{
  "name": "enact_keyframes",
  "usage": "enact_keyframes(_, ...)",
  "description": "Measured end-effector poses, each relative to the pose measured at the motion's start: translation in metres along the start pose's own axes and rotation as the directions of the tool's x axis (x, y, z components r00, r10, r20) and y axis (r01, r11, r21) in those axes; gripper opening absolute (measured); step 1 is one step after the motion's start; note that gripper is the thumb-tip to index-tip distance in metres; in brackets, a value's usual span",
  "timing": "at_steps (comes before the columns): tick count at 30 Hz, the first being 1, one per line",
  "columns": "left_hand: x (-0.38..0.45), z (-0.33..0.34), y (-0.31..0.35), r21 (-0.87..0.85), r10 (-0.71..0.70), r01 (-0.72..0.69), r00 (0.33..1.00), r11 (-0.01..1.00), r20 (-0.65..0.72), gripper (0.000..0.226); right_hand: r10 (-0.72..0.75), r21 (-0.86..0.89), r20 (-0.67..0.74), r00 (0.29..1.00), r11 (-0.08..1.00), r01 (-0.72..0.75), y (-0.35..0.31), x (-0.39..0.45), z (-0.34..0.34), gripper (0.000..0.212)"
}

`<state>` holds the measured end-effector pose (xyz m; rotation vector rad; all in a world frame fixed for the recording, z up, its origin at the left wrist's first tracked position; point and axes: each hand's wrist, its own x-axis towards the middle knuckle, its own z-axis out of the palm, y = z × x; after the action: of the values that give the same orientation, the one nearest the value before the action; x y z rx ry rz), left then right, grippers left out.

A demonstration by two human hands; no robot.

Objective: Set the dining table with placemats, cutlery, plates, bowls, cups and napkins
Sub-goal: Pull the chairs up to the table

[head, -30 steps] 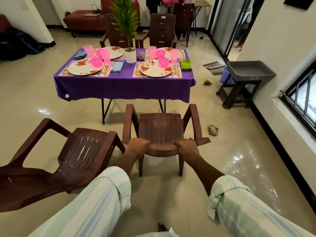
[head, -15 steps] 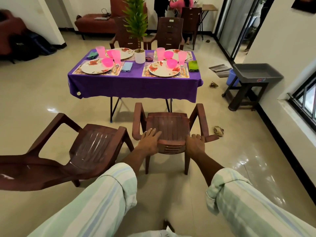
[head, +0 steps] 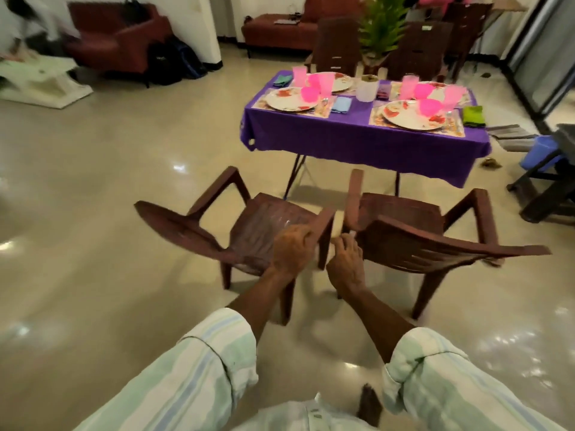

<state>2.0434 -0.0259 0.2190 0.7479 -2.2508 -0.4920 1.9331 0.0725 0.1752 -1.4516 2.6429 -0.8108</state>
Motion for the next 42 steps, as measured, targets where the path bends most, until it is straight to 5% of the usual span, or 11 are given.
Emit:
enact_keyframes(6,-0.037,-0.123,-0.108,0.037,-0.121,0.128,0.980,0.991,-0.157,0.032,-0.019,0.229,-0.047,0.999,0.973,0.029,-0.146,0.001,0.067,0.028)
enact_keyframes(10,-0.038,-0.174,-0.169,0.056,-0.243,0.261,0.944,0.964,-0.221,0.030,0.002,0.377,-0.113,0.994,0.925,0.041,-0.231,0.024,0.078,0.040)
enact_keyframes(17,-0.014,-0.203,-0.257,0.143,-0.288,0.294,0.956,0.945,-0.061,0.036,0.011,0.235,0.197,0.980,0.970,-0.058,-0.293,0.071,0.132,0.019)
enact_keyframes(22,0.000,-0.215,-0.318,0.152,-0.176,0.145,0.960,0.978,0.218,0.039,0.131,0.197,0.380,0.916,0.956,-0.218,-0.313,0.087,0.175,0.046)
enact_keyframes(27,0.022,-0.201,-0.373,0.404,-0.088,-0.254,0.746,0.879,0.660,0.048,0.105,0.147,0.443,0.891,0.971,-0.188,-0.306,0.080,0.178,0.028)
enact_keyframes(32,0.043,-0.192,-0.384,0.445,-0.087,-0.408,0.652,0.797,0.753,0.027,0.015,0.085,0.569,0.822,0.993,-0.077,-0.305,0.062,0.150,0.044)
enact_keyframes(36,0.040,-0.203,-0.360,0.430,-0.038,-0.451,0.654,0.782,0.755,0.024,0.037,-0.278,0.451,0.892,0.955,0.101,-0.293,0.042,0.142,0.027)
enact_keyframes(42,0.017,-0.215,-0.334,0.417,0.028,-0.503,0.663,0.757,0.748,0.023,0.047,-0.390,0.365,0.930,0.915,0.107,-0.289,0.026,0.139,0.022)
